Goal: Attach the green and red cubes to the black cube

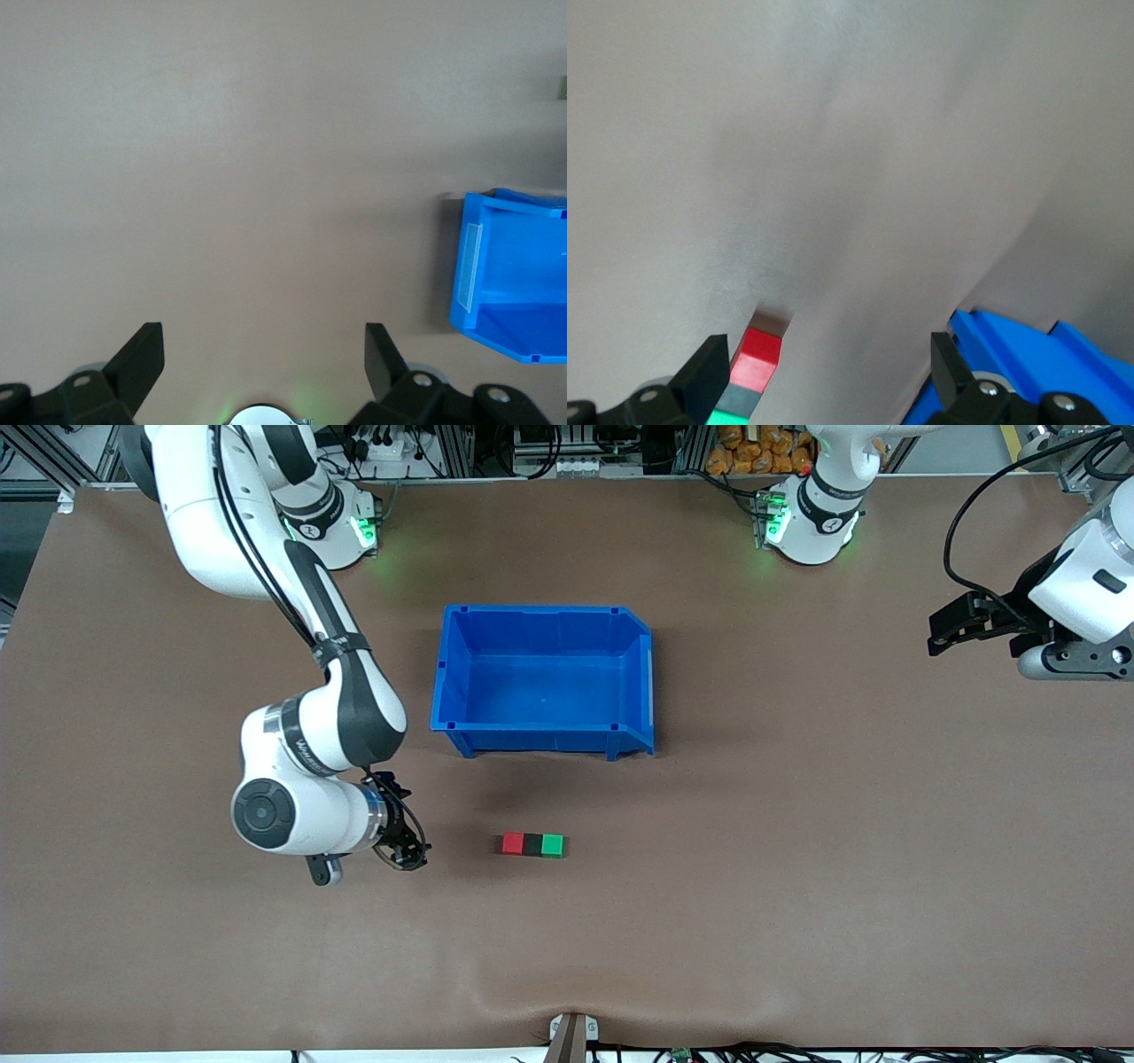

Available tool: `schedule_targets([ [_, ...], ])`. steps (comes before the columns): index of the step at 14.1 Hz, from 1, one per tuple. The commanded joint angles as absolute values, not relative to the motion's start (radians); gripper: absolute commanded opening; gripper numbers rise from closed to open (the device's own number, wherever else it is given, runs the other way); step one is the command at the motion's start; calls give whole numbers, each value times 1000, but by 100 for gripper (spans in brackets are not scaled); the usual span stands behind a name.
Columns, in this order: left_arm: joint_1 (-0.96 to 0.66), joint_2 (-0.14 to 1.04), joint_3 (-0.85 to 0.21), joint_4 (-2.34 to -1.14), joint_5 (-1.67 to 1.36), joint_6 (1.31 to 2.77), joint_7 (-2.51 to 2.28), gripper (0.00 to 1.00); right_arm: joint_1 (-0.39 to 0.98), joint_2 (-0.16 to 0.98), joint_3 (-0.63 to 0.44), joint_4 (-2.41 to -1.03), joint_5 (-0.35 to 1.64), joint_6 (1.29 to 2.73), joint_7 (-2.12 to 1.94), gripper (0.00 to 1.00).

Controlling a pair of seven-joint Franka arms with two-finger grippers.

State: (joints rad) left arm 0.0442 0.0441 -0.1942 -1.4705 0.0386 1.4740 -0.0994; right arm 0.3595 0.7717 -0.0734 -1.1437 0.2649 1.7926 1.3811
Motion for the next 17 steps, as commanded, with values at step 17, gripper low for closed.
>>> schedule_targets([
  [17,49,40,-196,-1476,48,1485,-100,100,157,586,-58,-1173,195,1568,881,100],
])
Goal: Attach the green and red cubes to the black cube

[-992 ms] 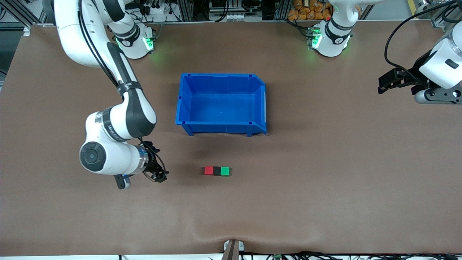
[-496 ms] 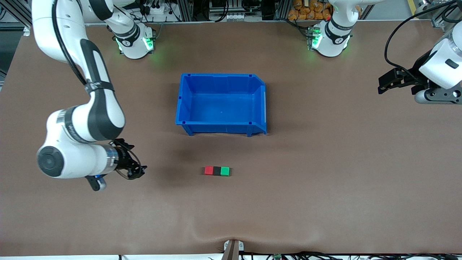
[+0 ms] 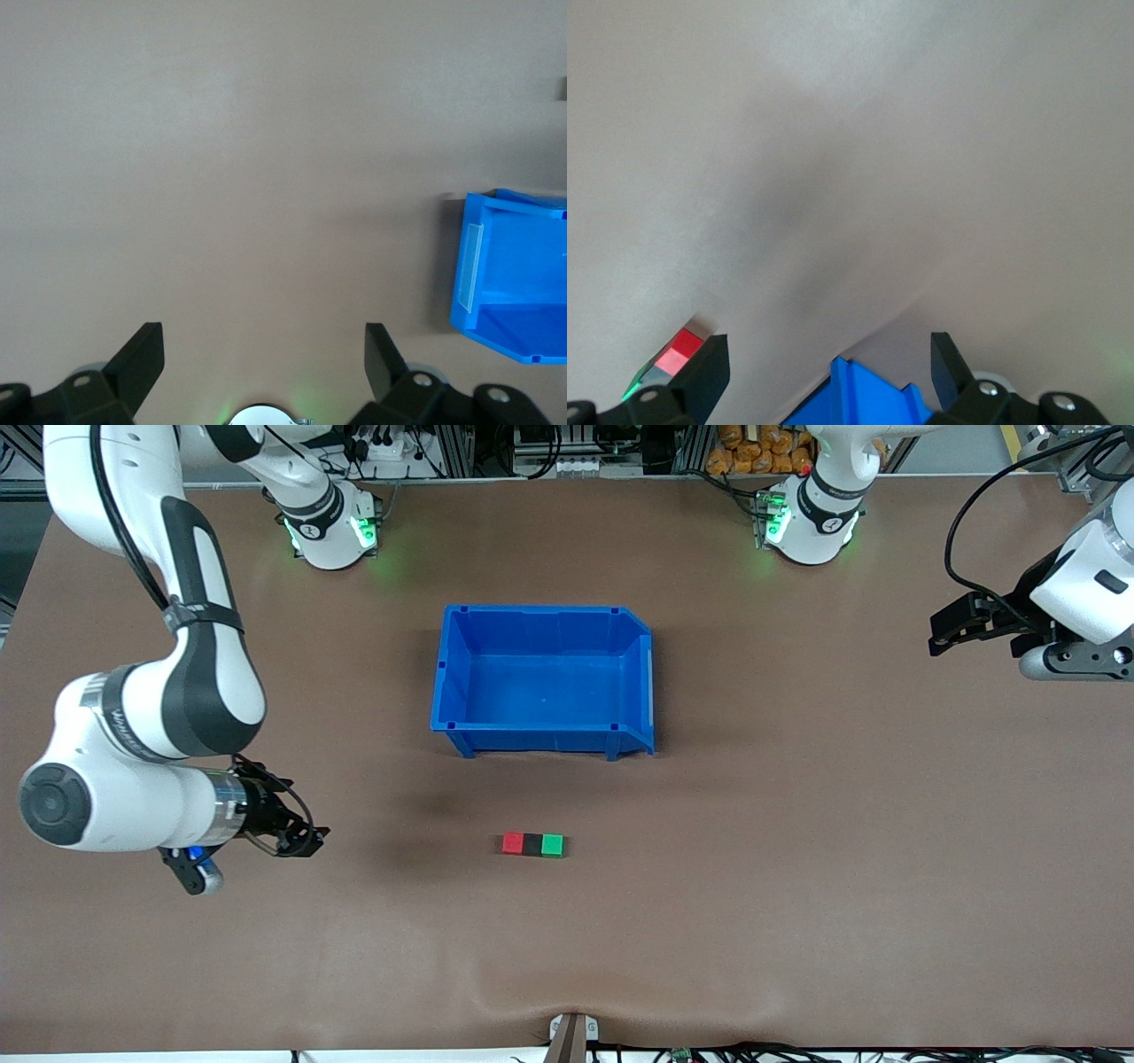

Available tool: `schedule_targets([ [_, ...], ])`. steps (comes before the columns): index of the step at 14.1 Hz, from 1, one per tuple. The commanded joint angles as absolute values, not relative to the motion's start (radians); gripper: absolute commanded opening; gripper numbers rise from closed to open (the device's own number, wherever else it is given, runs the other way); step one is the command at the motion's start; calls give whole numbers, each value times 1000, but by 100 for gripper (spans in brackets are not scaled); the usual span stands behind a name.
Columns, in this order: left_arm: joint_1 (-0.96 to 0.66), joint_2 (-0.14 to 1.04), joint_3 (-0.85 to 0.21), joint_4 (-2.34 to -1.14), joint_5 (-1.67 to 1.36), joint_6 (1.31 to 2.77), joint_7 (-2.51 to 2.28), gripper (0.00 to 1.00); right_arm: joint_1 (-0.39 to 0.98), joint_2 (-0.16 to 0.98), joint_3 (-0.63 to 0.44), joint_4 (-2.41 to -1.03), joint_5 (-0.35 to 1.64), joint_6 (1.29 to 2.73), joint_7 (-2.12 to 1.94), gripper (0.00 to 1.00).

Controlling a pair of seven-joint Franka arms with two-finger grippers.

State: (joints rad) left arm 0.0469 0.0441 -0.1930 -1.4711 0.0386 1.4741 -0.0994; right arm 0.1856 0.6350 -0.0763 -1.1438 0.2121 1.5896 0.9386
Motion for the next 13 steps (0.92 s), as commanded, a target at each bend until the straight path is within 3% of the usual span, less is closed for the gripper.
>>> schedule_targets([
  [1,46,40,-196,-1476,48,1485,-100,100,146,577,-58,-1173,196,1553,849,100],
  [13,49,46,-196,-1474,46,1493,-100,100,83,505,-57,-1173,123,1496,605,100],
])
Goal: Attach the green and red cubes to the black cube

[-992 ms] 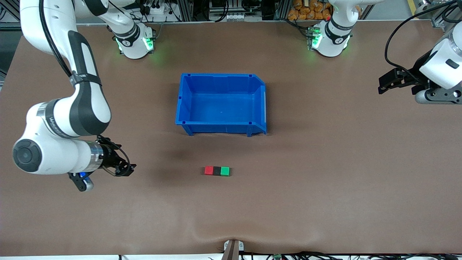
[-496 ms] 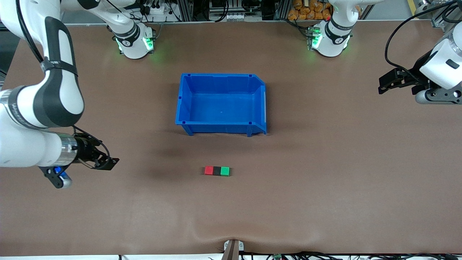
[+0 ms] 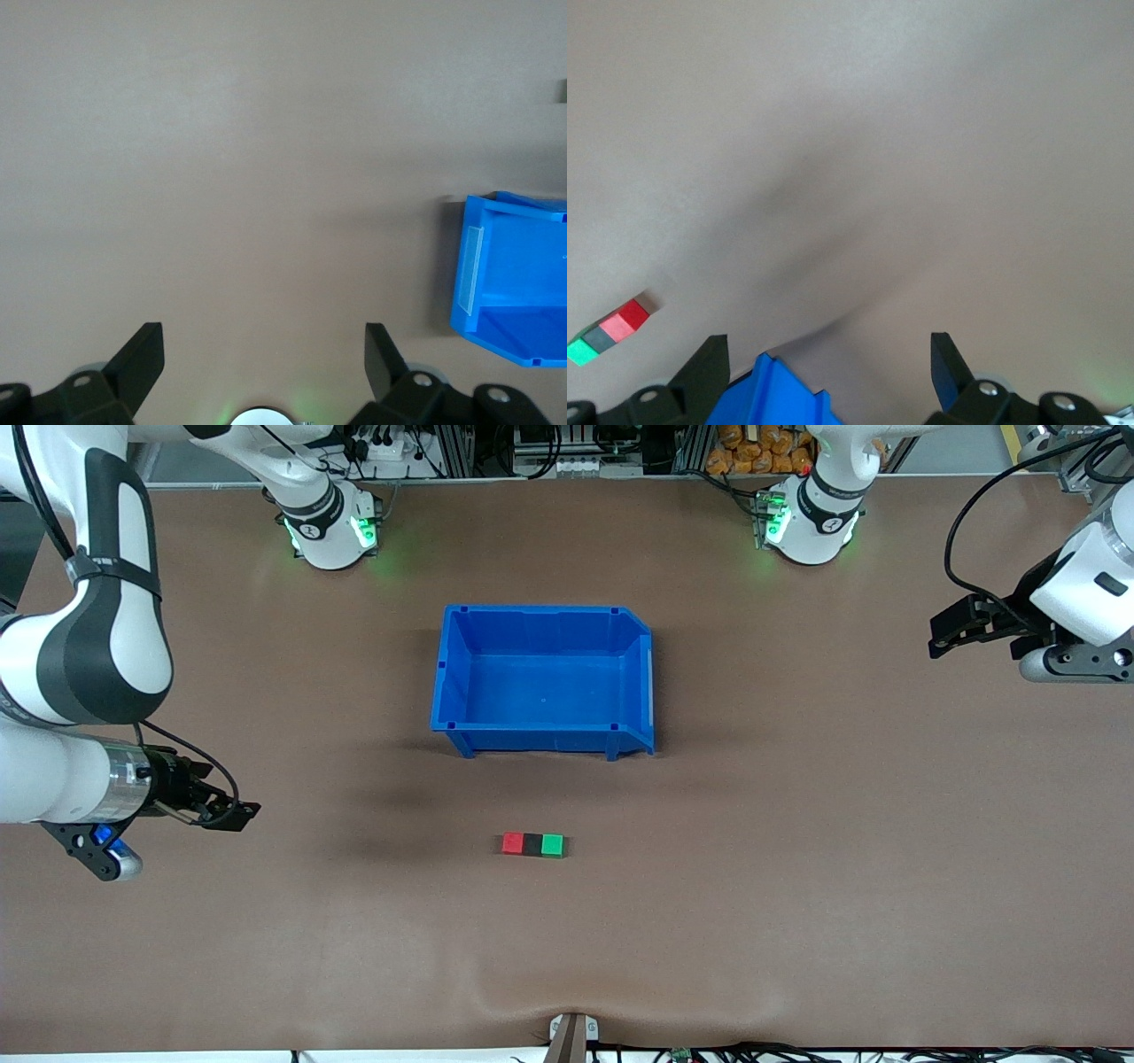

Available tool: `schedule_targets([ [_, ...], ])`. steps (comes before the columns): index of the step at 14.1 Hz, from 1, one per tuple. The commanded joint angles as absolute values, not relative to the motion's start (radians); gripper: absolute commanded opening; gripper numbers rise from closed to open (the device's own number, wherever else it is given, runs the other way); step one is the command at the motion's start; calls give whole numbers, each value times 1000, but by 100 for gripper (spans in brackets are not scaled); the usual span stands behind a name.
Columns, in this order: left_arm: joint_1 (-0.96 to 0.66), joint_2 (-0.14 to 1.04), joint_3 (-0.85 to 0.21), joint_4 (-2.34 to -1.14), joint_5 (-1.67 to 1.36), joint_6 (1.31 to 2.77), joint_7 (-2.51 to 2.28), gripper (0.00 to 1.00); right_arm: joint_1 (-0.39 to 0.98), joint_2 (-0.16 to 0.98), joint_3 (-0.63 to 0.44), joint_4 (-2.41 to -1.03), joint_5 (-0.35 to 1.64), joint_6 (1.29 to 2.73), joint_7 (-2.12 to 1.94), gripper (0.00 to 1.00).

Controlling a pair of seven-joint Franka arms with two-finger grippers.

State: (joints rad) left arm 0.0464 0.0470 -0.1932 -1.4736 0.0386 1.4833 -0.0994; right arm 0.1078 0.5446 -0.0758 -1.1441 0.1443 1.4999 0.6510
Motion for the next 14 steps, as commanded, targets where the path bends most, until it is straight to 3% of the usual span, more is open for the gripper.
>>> schedule_targets([
  [1,48,46,-196,-1474,46,1493,-98,100,77,499,-57,-1175,124,1491,582,100],
  [14,52,46,-196,-1476,46,1493,-100,100,8,411,-58,-1215,71,1468,249,100],
])
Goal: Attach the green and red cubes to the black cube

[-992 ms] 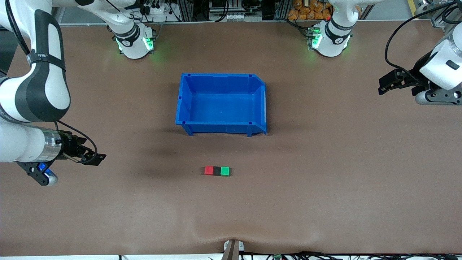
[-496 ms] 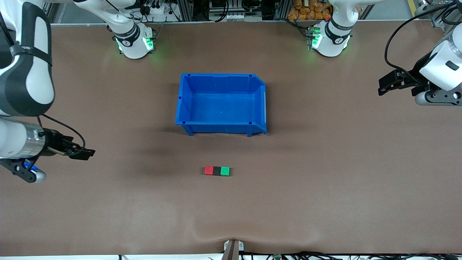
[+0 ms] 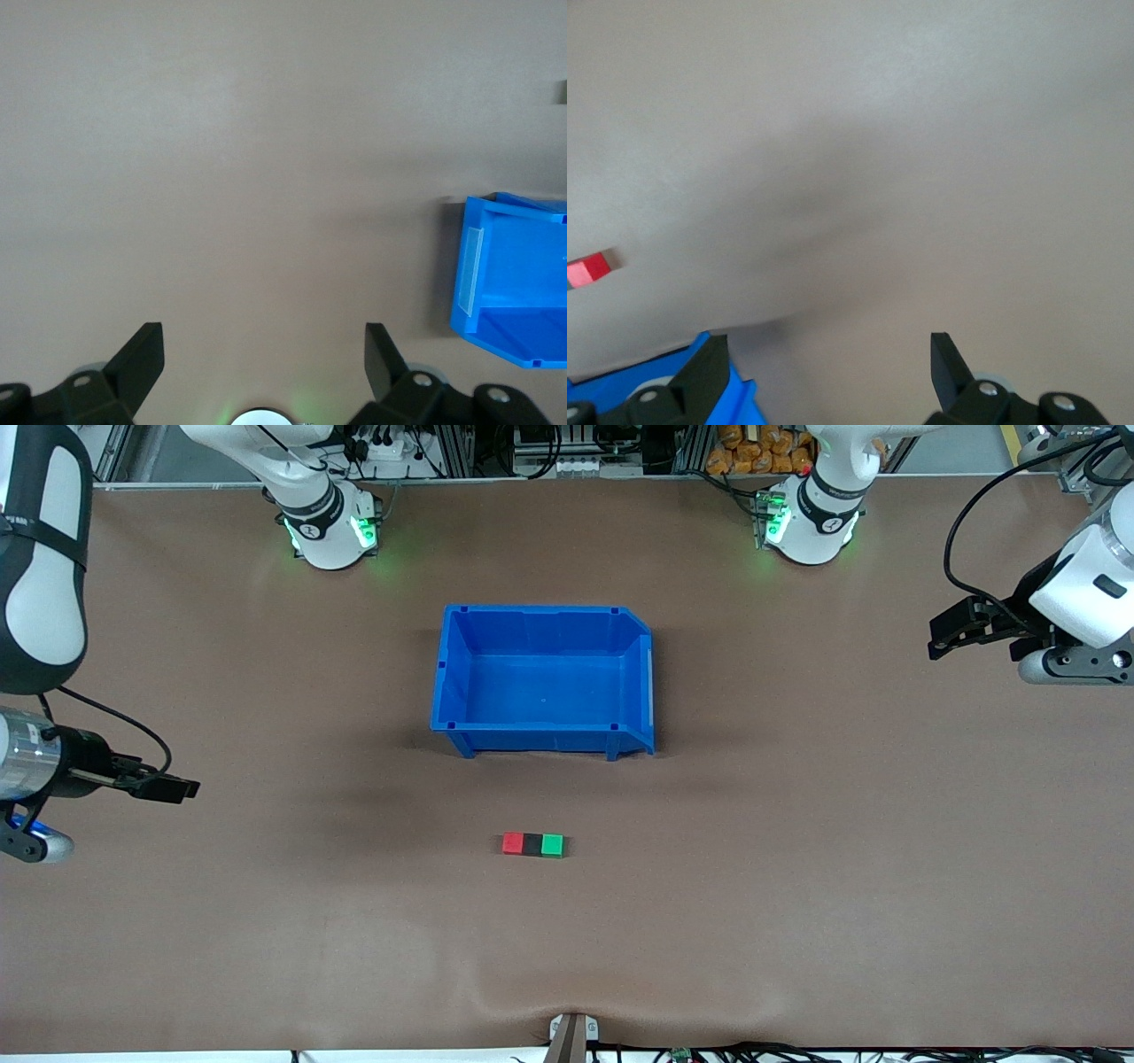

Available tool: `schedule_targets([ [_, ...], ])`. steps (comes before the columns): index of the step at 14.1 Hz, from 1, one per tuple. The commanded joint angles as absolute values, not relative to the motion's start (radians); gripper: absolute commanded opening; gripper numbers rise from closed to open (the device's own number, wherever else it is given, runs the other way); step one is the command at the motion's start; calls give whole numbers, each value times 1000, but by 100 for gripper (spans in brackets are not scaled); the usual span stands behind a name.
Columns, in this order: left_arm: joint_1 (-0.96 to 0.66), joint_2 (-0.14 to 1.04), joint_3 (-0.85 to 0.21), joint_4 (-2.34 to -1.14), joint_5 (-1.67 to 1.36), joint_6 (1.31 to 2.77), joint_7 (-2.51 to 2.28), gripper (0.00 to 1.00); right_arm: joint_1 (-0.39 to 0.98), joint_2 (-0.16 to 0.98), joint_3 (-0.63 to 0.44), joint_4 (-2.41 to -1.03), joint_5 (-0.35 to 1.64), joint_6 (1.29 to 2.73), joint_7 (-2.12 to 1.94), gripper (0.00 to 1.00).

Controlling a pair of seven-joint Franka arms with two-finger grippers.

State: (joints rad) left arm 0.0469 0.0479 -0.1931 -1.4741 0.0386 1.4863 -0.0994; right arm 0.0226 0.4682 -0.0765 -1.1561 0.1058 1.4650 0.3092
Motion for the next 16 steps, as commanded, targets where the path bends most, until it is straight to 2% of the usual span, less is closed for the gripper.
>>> schedule_targets([
  [1,52,46,-196,-1476,46,1493,-100,100,8,400,-58,-1218,58,1468,215,100],
  [9,48,46,-196,-1474,44,1493,-100,100,-41,327,-57,-1265,29,1460,60,100],
  [13,48,46,-196,-1474,46,1494,-100,100,-54,246,-57,-1330,28,1459,60,100],
  [16,49,46,-196,-1474,46,1493,-100,100,-87,236,-55,-1330,43,1425,63,100],
])
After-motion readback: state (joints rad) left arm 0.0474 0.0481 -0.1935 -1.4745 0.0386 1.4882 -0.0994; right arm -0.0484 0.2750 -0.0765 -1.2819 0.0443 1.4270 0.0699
